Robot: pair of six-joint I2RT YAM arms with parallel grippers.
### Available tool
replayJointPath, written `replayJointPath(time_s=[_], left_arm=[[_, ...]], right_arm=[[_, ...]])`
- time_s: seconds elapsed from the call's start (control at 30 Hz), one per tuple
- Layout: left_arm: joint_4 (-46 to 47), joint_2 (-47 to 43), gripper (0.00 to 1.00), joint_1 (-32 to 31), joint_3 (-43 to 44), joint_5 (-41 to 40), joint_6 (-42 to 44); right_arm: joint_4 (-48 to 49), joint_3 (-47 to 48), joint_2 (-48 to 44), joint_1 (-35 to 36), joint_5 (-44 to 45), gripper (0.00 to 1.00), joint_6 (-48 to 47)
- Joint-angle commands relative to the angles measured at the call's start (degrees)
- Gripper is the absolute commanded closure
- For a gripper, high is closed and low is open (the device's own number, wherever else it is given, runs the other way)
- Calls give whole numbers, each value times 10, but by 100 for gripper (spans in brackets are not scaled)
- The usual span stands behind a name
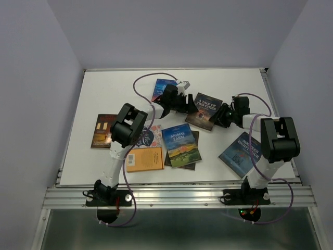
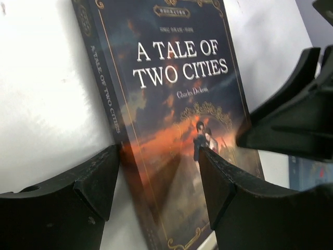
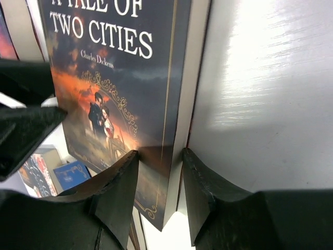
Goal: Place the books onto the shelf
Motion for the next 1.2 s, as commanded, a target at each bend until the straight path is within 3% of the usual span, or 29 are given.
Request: replayJointPath(time_s=[0.0, 0.2, 0.37, 0.47, 0.5, 0.6, 0.77, 1.17], left_arm=[[-6, -52, 40, -125, -71, 338, -132], [-2, -87, 51, -131, -113, 340, -139], [-6, -77, 55, -129, -77, 324, -144], [-67, -81, 56, -115, -48, 271, -111], [-89, -84, 55, -110, -47, 252, -106], [-107, -100, 38, -79, -54, 203, -122], [-159, -115, 27, -40, -67, 94, -122], [-156, -148, 7, -15, -81, 88, -116]], right_arm=[[92, 7, 47, 33, -70, 56, 24], [92, 7, 42, 33, -68, 57, 12], [95, -3, 40, 33, -75, 57, 7], [94, -10, 37, 33, -72, 57, 3], [92, -11, 36, 33, -67, 57, 3], [78, -15, 30, 33, -51, 57, -1], [58, -11, 19, 33, -33, 56, -15], [-1, -3, -21, 33, 57, 52, -44]])
